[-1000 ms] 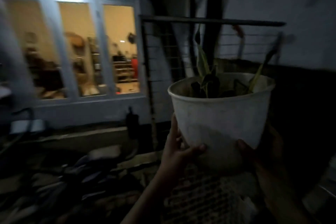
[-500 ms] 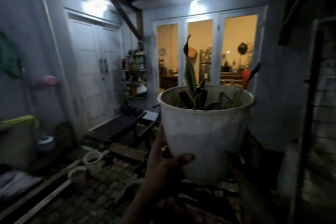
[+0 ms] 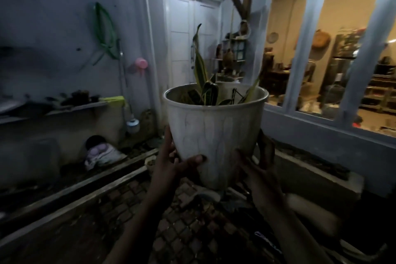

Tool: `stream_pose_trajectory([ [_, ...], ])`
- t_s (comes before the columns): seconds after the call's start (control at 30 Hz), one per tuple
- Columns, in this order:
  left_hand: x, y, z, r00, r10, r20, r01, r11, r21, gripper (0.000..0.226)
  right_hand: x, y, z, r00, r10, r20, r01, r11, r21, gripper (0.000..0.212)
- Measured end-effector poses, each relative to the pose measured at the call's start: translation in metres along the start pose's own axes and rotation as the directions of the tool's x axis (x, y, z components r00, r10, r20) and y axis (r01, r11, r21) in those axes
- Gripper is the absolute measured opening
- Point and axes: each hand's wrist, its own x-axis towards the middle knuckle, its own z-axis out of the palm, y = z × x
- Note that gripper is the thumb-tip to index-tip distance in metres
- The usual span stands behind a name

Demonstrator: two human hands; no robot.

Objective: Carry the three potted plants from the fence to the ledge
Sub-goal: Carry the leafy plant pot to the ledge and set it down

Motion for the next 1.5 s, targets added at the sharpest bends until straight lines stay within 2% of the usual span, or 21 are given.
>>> stream_pose_trajectory([
  [0.07,0.012,-0.009,0.002,0.996,-0.016,-0.09,0.016,1.0,0.007,0.102,0.028,0.01,-0.003,0.997,0.025,0.078,-0.026,1.0,0.015,0.091],
  [0.23,0.036,-0.023,-0.003,0.957,-0.042,-0.286,0.053,0.998,0.031,0.105,0.087,0.042,0.005,0.978,0.069,0.197,-0.086,0.993,0.075,0.104],
  [0.4,0.064,-0.04,-0.033,0.904,-0.02,-0.426,0.051,0.997,0.06,0.103,0.133,0.084,0.039,0.941,0.112,0.318,-0.158,0.98,0.122,0.084],
  [0.63,0.122,-0.085,-0.129,0.88,0.017,-0.475,0.074,0.982,0.173,0.122,0.198,0.172,0.117,0.882,0.178,0.436,-0.255,0.959,0.124,0.084],
  [0.77,0.17,-0.112,-0.191,0.873,0.076,-0.482,0.06,0.963,0.261,0.124,0.237,0.219,0.172,0.876,0.211,0.434,-0.307,0.937,0.165,0.089],
  [0.97,0.234,-0.147,-0.262,0.876,0.091,-0.474,0.084,0.939,0.334,0.131,0.286,0.289,0.234,0.89,0.232,0.394,-0.311,0.939,0.149,0.091],
  [1.17,0.292,-0.179,-0.314,0.864,0.074,-0.498,0.102,0.943,0.318,0.131,0.343,0.347,0.281,0.869,0.248,0.428,-0.332,0.934,0.132,0.091],
  [1.37,0.369,-0.227,-0.363,0.813,0.06,-0.579,0.167,0.929,0.331,0.134,0.423,0.428,0.325,0.846,0.272,0.458,-0.35,0.932,0.092,0.099],
  [1.5,0.426,-0.266,-0.393,0.772,0.054,-0.633,0.204,0.923,0.328,0.134,0.482,0.486,0.352,0.814,0.272,0.514,-0.37,0.924,0.097,0.094],
])
